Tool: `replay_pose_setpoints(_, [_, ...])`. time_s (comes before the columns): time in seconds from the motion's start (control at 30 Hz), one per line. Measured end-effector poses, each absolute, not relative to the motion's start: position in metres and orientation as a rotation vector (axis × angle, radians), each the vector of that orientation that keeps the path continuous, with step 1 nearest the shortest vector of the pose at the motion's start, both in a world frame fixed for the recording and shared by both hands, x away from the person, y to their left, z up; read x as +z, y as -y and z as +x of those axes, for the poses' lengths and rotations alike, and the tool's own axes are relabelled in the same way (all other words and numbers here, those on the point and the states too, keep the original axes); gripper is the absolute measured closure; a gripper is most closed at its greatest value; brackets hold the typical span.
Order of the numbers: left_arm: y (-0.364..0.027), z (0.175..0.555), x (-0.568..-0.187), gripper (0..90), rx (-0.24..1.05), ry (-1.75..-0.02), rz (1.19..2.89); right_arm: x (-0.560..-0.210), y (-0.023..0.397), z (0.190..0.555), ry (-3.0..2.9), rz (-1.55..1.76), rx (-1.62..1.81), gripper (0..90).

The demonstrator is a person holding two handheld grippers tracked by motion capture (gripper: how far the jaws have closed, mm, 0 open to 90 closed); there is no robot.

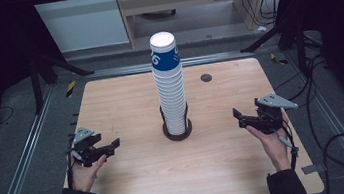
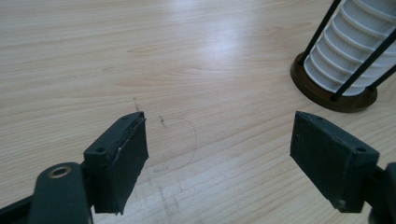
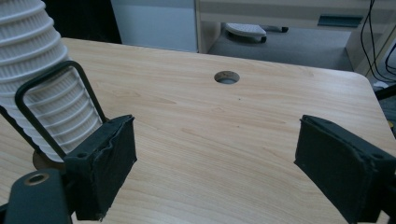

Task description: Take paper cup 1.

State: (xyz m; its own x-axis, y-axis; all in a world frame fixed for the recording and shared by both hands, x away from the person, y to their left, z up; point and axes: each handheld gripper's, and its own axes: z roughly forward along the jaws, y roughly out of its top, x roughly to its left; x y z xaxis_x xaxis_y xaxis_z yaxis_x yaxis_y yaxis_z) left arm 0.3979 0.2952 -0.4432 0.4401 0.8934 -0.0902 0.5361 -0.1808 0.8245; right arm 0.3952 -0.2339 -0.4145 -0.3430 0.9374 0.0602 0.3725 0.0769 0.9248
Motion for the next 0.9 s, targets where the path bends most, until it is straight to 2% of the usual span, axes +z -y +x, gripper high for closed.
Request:
replay_pose_setpoints(0.53, [-0.284, 0.395, -0.445, 17.1, 0.532, -1.149, 1.860, -0.389, 0.222, 0.388, -1.837, 1.160, 1.323, 11.3])
replay_pose_setpoints(0.9, [-0.281, 0.394, -0.446, 16.7, 0.530, -1.135, 1.876, -0.357, 0.210, 0.388, -1.819, 1.059, 1.441, 10.5])
